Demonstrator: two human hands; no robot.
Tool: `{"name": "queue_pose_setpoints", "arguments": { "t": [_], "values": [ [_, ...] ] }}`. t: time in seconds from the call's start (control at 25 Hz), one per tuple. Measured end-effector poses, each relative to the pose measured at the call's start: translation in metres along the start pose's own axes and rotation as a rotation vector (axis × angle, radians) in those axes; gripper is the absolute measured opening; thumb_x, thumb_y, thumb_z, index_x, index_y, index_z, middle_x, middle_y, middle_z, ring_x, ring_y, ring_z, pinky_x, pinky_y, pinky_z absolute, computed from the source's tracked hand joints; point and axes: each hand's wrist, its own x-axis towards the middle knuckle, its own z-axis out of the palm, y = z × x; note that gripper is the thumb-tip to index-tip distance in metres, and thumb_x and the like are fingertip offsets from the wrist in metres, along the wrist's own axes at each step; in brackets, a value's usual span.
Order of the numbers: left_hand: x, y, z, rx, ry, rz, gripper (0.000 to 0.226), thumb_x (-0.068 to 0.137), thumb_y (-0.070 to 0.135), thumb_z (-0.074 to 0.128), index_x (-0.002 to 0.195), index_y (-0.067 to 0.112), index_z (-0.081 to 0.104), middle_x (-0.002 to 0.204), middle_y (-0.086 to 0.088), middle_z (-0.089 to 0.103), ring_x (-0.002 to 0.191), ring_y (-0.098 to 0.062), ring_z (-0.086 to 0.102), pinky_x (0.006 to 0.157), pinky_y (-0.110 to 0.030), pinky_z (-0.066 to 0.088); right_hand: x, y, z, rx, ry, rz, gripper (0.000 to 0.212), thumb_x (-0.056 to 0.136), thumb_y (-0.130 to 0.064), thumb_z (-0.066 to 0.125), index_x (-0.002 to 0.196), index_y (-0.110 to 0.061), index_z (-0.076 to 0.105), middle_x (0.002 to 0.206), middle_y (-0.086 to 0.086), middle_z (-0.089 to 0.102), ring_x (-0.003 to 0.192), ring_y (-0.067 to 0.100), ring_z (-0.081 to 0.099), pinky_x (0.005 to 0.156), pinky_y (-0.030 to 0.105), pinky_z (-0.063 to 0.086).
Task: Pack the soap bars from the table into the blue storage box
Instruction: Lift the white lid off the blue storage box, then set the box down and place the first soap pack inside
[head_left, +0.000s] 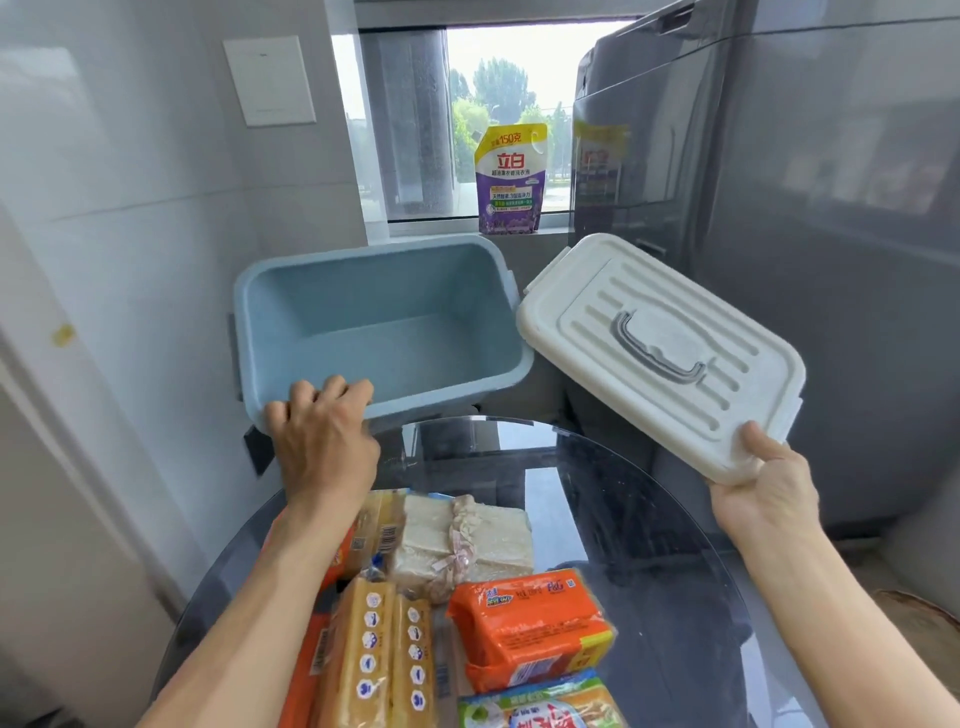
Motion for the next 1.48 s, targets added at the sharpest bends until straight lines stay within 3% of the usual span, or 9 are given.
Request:
{"name": "queue_pose_setpoints", "arguments": {
  "t": [0.32,0.44,0.6,0.72,0.96,1.08,1.2,1.36,1.48],
  "values": [
    [0.011,-0.019,-0.007,-0.048,0.116,-0.056,0.026,0.073,0.003,0.078,0.076,0.012,0.054,0.078,-0.01,0.062,0.08,-0.035,0.047,0.067,-0.038,0.018,0.014,0.043,-0.03,-0.442,0.012,-0.047,0.043,0.09,0.003,0.061,0.13,-0.007,0.052,0.126,0.013,0.063,0.111,0.033,0.063,0.092,0.049,0.053],
    [0.008,-0.003,-0.009,-0.128,0.077,0.09,0.03,0.07,0.003,0.08,0.073,0.015,0.053,0.074,-0.002,0.059,0.076,-0.03,0.047,0.067,-0.036,0.02,0.012,0.065,-0.032,-0.772,0.001,-0.044,0.035,0.085,-0.002,0.069,0.117,-0.008,0.056,0.114,0.014,0.066,0.095,0.032,0.064,0.072,0.038,0.053],
    [0.006,0.025,-0.009,-0.195,0.007,0.319,0.031,0.067,0.009,0.084,0.073,0.017,0.055,0.072,0.006,0.059,0.075,-0.027,0.047,0.066,-0.035,0.02,0.009,0.065,-0.031,-1.549,-0.019,-0.11,0.028,0.076,-0.043,0.072,0.088,-0.019,0.064,0.091,0.002,0.072,0.086,0.028,0.065,0.088,0.046,0.046],
    [0.002,0.045,-0.004,-0.246,-0.05,0.397,0.029,0.065,0.011,0.086,0.075,0.018,0.06,0.074,0.009,0.062,0.076,-0.025,0.049,0.067,-0.034,0.021,0.007,0.061,-0.034,-1.841,-0.038,-0.069,0.03,0.074,-0.038,0.065,0.095,-0.017,0.061,0.103,0.005,0.067,0.1,0.031,0.059,0.089,0.045,0.034],
    [-0.002,0.065,0.008,-0.271,-0.03,0.428,0.032,0.066,0.003,0.081,0.069,0.019,0.053,0.066,0.01,0.053,0.072,-0.023,0.044,0.066,-0.033,0.018,0.003,0.008,-0.01,-1.249,0.11,-0.569,0.039,0.087,-0.008,0.051,0.124,-0.017,0.058,0.127,0.006,0.063,0.11,0.027,0.058,0.096,0.041,0.04],
    [-0.004,0.074,0.011,-0.291,-0.04,0.417,0.033,0.065,-0.003,0.074,0.065,0.02,0.05,0.064,0.01,0.051,0.071,-0.022,0.043,0.065,-0.033,0.015,-0.023,-0.008,0.009,-1.068,-0.181,-1.031,0.028,0.092,-0.024,0.054,0.119,-0.021,0.058,0.116,-0.005,0.062,0.101,0.019,0.057,0.089,0.034,0.041],
    [-0.002,0.083,0.015,-0.372,-0.045,0.388,0.038,0.07,-0.002,0.074,0.067,0.024,0.046,0.066,0.015,0.045,0.073,-0.017,0.036,0.066,-0.032,0.018,-0.045,-0.007,0.023,-1.421,-0.688,-1.371,0.034,0.089,-0.049,0.058,0.113,-0.025,0.063,0.105,-0.015,0.062,0.102,0.009,0.051,0.098,0.035,0.033],
    [0.0,0.085,0.023,-0.399,-0.085,0.372,0.036,0.073,0.012,0.082,0.069,0.022,0.048,0.069,0.016,0.042,0.074,-0.017,0.034,0.067,-0.034,0.024,-0.048,0.011,0.025,-1.836,-0.838,-1.309,0.018,0.079,-0.031,0.079,0.093,-0.022,0.073,0.08,-0.009,0.072,0.085,0.023,0.065,0.106,0.044,0.03],
    [-0.003,0.083,0.03,-0.413,-0.093,0.334,0.029,0.076,0.015,0.081,0.07,0.021,0.053,0.071,0.013,0.049,0.076,-0.02,0.041,0.071,-0.035,0.028,-0.047,0.018,0.029,-1.907,-0.875,-1.244,0.009,0.081,-0.011,0.071,0.077,-0.017,0.067,0.064,-0.005,0.065,0.059,0.027,0.056,0.084,0.034,0.041]
  ]
}}
